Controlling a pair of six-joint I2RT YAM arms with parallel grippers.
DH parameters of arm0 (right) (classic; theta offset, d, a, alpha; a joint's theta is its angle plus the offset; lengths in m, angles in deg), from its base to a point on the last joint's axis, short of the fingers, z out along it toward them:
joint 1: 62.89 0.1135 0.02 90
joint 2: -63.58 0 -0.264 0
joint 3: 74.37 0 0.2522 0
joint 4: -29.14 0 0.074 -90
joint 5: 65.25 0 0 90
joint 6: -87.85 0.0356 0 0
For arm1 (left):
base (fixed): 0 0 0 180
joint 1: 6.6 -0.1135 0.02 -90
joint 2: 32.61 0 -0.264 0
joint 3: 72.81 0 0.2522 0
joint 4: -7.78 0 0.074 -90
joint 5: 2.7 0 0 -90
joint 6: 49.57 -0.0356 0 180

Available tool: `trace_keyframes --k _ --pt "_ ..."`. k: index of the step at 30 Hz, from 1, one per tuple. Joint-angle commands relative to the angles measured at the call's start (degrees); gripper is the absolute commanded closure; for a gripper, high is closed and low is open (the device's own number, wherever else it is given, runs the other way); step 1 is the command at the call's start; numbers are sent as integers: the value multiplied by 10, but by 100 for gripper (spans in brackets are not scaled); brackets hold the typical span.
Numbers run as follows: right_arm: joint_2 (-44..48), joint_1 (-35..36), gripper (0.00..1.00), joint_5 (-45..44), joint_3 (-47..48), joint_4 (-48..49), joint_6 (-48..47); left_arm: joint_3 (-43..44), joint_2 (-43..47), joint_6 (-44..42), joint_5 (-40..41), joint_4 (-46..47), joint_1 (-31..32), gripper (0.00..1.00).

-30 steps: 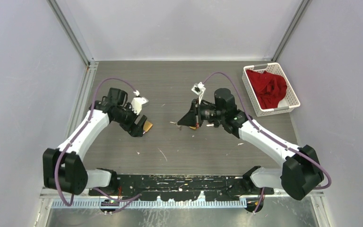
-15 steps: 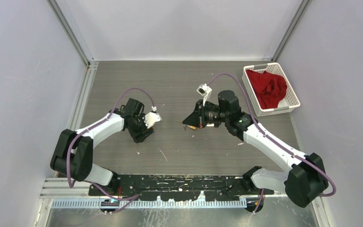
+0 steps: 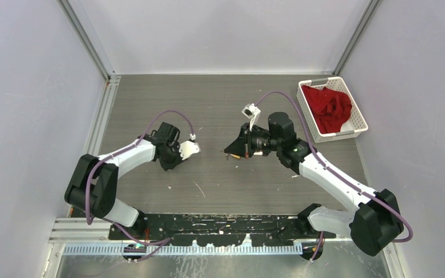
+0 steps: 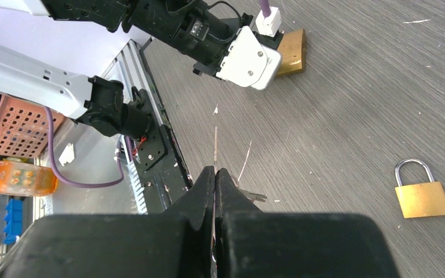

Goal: Unlock with the key

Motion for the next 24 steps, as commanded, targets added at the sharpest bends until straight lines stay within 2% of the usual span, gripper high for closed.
trace_keyframes --k 1,3,13,19,24 --pt "24 -2 99 2 0 37 1 10 -8 -16 2 -30 1 92" --pt "26 -2 99 1 1 37 0 11 17 -17 -5 -50 1 100" --pt "30 -3 99 0 2 41 -1 79 161 -34 18 -176 34 100" --pt "42 -3 99 1 -5 41 1 102 172 -13 49 -220 87 100" --pt "51 -3 99 0 -13 43 2 106 167 -5 52 -221 101 100"
